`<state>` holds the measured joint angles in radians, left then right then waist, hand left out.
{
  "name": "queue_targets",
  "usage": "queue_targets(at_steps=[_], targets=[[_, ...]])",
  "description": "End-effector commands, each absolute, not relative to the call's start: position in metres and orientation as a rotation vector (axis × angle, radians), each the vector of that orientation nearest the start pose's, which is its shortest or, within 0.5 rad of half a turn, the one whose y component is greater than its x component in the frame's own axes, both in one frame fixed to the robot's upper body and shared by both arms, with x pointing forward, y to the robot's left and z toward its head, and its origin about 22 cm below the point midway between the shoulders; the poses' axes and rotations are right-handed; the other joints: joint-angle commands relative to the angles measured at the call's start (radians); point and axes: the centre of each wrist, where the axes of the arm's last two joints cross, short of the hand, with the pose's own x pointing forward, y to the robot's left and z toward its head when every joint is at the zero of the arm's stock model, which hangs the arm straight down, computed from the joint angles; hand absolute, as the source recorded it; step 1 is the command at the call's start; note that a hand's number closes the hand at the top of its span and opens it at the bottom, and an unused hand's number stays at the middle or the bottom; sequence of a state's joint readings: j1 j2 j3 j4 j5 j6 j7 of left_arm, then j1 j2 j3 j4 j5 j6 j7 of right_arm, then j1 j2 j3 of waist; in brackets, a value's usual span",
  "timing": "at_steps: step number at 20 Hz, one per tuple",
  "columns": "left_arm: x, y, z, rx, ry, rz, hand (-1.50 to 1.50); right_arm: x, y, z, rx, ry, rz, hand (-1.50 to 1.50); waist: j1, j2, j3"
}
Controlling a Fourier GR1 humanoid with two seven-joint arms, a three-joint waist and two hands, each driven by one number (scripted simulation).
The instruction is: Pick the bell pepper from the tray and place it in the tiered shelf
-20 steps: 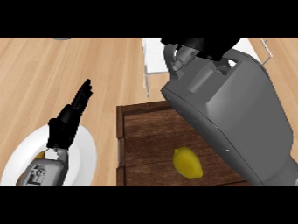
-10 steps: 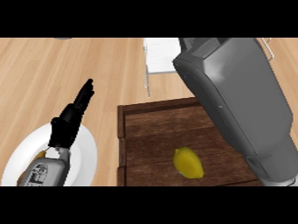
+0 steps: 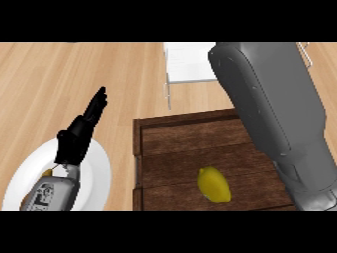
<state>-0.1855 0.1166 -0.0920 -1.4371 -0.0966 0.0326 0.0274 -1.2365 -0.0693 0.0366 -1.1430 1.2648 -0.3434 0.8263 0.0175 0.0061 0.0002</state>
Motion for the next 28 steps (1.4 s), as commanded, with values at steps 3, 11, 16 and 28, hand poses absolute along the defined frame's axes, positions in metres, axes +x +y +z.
queue_targets(at_steps=[3, 11, 16, 28], targets=[[0.284, 0.211, 0.022, 0.092, -1.6, -0.274, 0.0, 0.418, -0.083, 0.272, -1.227, -1.863, 0.038, 1.5, 0.006, 0.0, 0.0], [0.29, 0.219, 0.018, 0.089, -1.586, -0.27, 0.0, 0.435, -0.108, 0.26, -1.206, -1.887, 0.025, 1.5, -0.003, -0.002, -0.001], [0.288, 0.225, 0.026, 0.113, -1.59, -0.261, 0.0, 0.438, -0.127, 0.248, -1.455, -1.59, -0.002, -1.5, -0.021, -0.01, -0.001], [0.295, 0.222, 0.005, 0.099, -1.571, -0.262, 0.0, 0.426, -0.142, 0.259, -1.242, -1.668, -0.16, -1.5, -0.018, -0.004, -0.001]])
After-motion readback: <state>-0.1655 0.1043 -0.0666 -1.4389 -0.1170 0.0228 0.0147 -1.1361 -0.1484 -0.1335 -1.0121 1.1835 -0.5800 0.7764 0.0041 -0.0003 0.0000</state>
